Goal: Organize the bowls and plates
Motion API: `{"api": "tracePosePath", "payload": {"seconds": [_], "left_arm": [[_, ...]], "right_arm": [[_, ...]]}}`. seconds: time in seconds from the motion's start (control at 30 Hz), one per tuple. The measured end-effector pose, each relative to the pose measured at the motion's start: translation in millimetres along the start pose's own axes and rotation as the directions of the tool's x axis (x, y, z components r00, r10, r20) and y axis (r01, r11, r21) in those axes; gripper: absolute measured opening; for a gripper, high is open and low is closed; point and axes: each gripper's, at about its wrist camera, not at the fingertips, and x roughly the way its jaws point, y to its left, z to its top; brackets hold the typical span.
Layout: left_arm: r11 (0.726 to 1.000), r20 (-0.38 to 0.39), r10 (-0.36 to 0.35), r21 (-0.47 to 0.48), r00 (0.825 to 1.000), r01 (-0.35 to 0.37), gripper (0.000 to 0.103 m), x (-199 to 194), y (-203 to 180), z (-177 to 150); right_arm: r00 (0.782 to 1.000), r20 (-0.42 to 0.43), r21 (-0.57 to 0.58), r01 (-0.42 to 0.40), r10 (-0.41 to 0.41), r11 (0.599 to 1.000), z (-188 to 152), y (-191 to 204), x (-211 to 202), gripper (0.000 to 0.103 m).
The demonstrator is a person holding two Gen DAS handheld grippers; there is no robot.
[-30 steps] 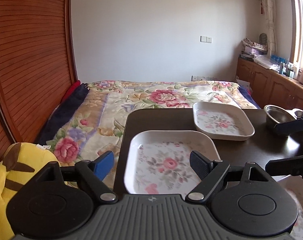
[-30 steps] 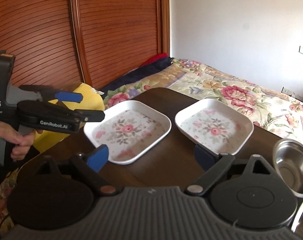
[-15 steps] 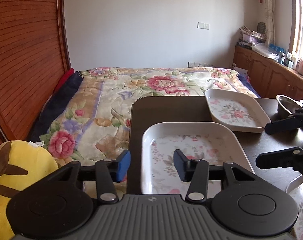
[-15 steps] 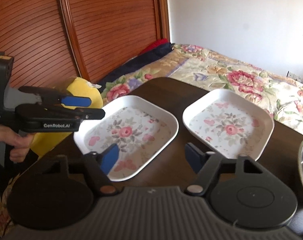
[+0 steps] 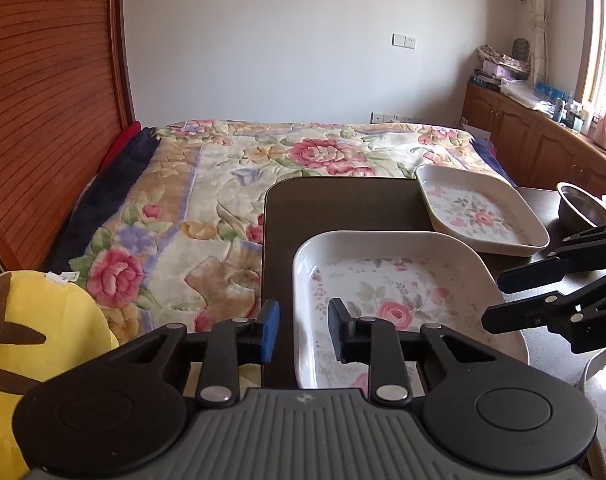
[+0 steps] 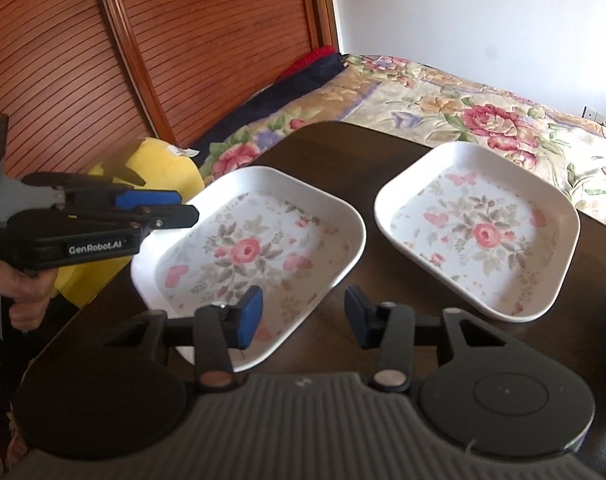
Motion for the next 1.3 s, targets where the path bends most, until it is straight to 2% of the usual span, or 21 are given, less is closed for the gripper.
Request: {"api": "tracePosePath", "payload": {"seconds": [0.2, 0.3, 0.43, 0.77, 0.97, 1.3], "left_arm": [[1.0, -0.013, -0.005, -0.007, 1.0, 0.005, 0.053, 4.4, 2.1, -1.4], [1.0, -0.019, -0.01, -0.005, 1.0, 0.01, 0.049, 6.5, 1.3, -2.0], [1.0, -0.024, -0.003, -0.003, 1.0, 0.003, 0.036, 9.5, 0.3, -3.4], [0.999, -0.026, -0.024, -0.033, 0.999, 0.023, 0.036, 11.4, 4.6, -5.6], [0.999, -0.025, 0.002, -0.033, 1.0, -0.003, 0.036, 10.1, -0.4, -6.1], [0.996, -0.022, -0.003, -0.086, 1.0, 0.002, 0.036, -4.4, -7.6, -9.7]], "right_arm": [[1.0, -0.015, 0.003, -0.013, 0.013, 1.0, -0.5, 0.2, 3.1, 0.036], [1.0, -0.019, 0.006, -0.017, 0.018, 1.0, -1.3, -0.4, 4.2, 0.031], [0.999, -0.032, 0.018, -0.022, 0.022, 1.0, -3.1, -2.8, 6.6, 0.029], [0.999, -0.031, 0.035, -0.032, 0.033, 0.999, -3.6, -5.8, 6.0, 0.024], [0.999, -0.036, 0.061, -0.038, 0.04, 0.997, -3.3, -8.2, 6.0, 0.022], [0.999, 0.011, 0.076, -0.047, 0.046, 0.996, -5.6, -14.4, -10.6, 0.021]]}}
